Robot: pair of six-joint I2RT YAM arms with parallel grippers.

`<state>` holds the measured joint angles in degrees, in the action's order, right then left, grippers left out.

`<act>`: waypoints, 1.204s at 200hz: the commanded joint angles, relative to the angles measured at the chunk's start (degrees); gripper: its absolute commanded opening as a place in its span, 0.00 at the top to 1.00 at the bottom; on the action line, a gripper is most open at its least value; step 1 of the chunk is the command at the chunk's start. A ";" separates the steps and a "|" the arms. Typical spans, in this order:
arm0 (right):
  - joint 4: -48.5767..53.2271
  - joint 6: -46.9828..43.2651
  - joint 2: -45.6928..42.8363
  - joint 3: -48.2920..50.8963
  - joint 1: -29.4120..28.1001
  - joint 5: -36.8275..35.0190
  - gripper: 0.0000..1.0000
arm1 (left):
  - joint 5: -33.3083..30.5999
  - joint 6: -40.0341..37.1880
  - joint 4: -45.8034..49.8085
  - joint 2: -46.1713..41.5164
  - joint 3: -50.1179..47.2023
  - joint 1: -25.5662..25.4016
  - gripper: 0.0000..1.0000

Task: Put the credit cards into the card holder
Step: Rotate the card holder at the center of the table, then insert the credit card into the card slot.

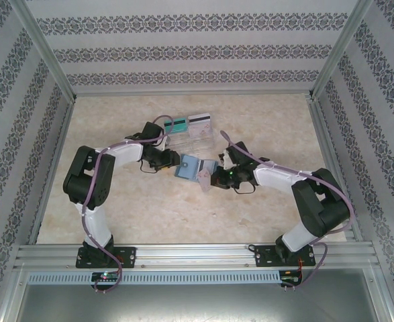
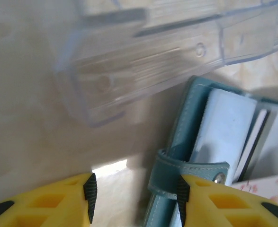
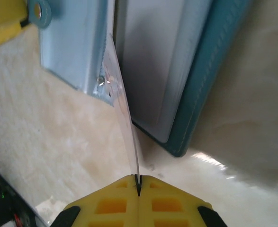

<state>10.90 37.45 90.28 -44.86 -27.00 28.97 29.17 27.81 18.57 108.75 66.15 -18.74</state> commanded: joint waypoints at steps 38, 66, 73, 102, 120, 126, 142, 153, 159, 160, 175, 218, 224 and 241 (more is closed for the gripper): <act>5.17 -6.27 -1.57 0.03 7.33 5.46 1.00 | 2.15 -0.15 -0.99 2.61 2.99 -6.54 0.52; 3.96 -4.85 -3.46 -1.55 7.41 7.60 1.00 | 1.73 1.06 -1.81 2.61 1.66 -7.46 0.53; 3.96 -4.84 -3.85 -2.01 7.40 7.72 1.00 | 1.40 1.10 -1.88 2.60 1.43 -7.45 0.53; 2.24 -6.59 -4.05 -4.31 7.58 9.70 1.00 | 0.80 0.80 -1.18 3.76 2.06 -7.41 0.55; 2.08 -8.71 -2.64 -5.96 7.91 10.53 1.00 | 0.20 0.32 -0.59 4.82 2.36 -7.44 0.57; 1.63 -9.59 -2.12 -6.38 8.02 10.83 1.00 | -0.18 -0.01 -0.25 5.04 2.55 -7.40 0.57; 2.43 -12.34 0.45 -8.18 8.43 10.19 1.00 | -1.25 -0.28 0.33 5.33 2.58 -7.39 0.59; 1.44 -13.41 2.87 -8.98 9.01 12.03 1.00 | -1.24 -0.29 0.24 5.57 2.50 -7.29 0.60; 0.56 -13.83 4.20 -9.37 9.24 12.99 1.00 | -1.31 -0.29 0.32 5.70 2.58 -7.30 0.60; 0.50 -13.95 4.38 -9.41 9.25 13.10 1.00 | -1.26 -0.30 0.32 5.69 2.58 -7.29 0.60; 0.47 -15.69 7.03 -11.08 9.17 14.30 1.00 | -1.42 -0.23 0.55 5.75 2.70 -7.28 0.60; 0.14 -18.49 11.85 -13.01 9.14 15.05 1.00 | -2.04 -0.05 0.94 5.58 2.63 -7.32 0.61; -0.18 -18.46 12.25 -13.20 9.21 15.50 1.00 | -2.05 -0.04 0.97 5.60 2.61 -7.22 0.61; -1.02 -18.20 12.94 -13.42 8.78 15.85 1.00 | -2.10 -0.04 1.03 5.64 2.69 -7.22 0.61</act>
<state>11.77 21.39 102.04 -56.45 -18.00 42.48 29.50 28.45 18.85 111.57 68.66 -26.09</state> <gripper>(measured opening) 0.063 0.394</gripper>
